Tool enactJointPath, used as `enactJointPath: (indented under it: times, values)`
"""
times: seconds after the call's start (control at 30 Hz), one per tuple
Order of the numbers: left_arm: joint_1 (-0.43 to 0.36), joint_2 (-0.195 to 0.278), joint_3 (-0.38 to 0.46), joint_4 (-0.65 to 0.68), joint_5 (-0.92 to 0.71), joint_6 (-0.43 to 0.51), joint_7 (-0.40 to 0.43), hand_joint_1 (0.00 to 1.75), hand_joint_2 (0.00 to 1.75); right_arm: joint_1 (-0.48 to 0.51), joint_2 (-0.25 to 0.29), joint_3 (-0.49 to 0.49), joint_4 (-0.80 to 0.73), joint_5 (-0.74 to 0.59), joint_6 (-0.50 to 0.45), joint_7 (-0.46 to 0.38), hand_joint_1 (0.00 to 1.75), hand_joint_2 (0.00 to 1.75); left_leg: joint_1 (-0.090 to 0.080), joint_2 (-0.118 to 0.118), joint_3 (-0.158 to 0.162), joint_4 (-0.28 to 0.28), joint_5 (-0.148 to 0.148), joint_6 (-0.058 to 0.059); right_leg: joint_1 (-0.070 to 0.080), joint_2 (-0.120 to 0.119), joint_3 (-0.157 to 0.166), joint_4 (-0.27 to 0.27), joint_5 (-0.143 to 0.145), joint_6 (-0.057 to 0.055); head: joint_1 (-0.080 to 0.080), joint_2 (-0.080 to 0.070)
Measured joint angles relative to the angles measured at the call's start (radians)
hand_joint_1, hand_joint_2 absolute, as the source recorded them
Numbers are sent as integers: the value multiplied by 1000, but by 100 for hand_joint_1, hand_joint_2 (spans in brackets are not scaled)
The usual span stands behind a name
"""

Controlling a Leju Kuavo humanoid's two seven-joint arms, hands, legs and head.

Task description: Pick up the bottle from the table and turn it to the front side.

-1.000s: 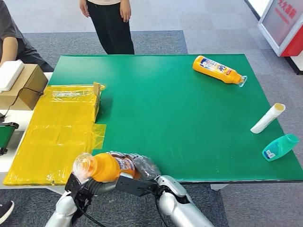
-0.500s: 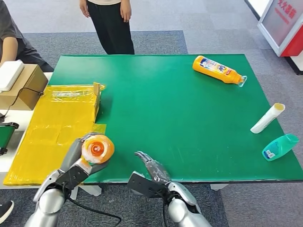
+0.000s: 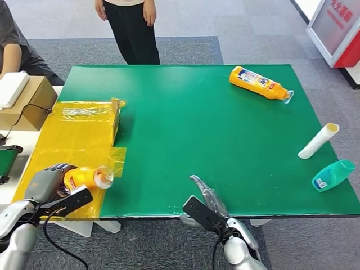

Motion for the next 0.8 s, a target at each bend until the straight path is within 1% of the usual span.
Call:
enactJointPath:
  times: [0.13, 0.3, 0.37, 0.43, 0.5, 0.53, 0.67, 0.8]
  values:
    - [-82, 13, 0, 122, -129, 63, -3, 175, 175, -4, 1, -3, 9, -9, 9, -11, 0, 175, 0, 0, 0, 0, 1, -1, 0, 0, 0, 0, 1, 0, 0, 0]
    - [-229, 20, -18, 302, -229, 134, -37, 175, 175, -28, 5, 3, 50, -27, 16, -27, 0, 175, 0, 0, -1, 0, 4, -2, 0, 0, -1, 0, 3, -1, 0, 0]
    - [-281, 20, -29, 364, -249, 155, -49, 148, 175, -36, 8, 7, 68, -32, 17, -32, 0, 175, 0, 0, -1, 0, 4, -1, 0, 0, -1, 0, 4, -1, 0, 0]
    - [-328, 18, -44, 422, -262, 171, -59, 65, 175, -44, 11, 15, 85, -36, 17, -37, 0, 175, 0, 0, -1, 0, 4, -1, 0, 0, -1, 0, 4, -1, 0, 0]
    - [-369, 11, -59, 475, -266, 177, -64, 5, 175, -53, 14, 23, 102, -40, 17, -39, 0, 175, 0, 0, -1, 0, 4, -1, 0, 0, -1, 0, 4, -1, 0, 0]
    - [-388, 6, -66, 500, -266, 176, -65, 2, 175, -57, 15, 26, 111, -41, 17, -40, 0, 175, 0, 0, -1, 0, 4, -1, 0, 0, -1, 0, 4, -1, 0, 0]
    - [-444, -13, -86, 602, -255, 146, -64, 0, 175, -71, 18, 35, 140, -47, 17, -42, 0, 175, 0, 0, -2, 0, 4, -1, 0, 0, -1, 0, 4, -1, 0, 0]
    - [-467, -20, -93, 686, -218, 86, -63, 0, 175, -78, 18, 40, 163, -53, 17, -46, 0, 175, 0, 0, -2, 0, 4, -1, 0, 1, -2, 0, 4, -1, 0, 0]
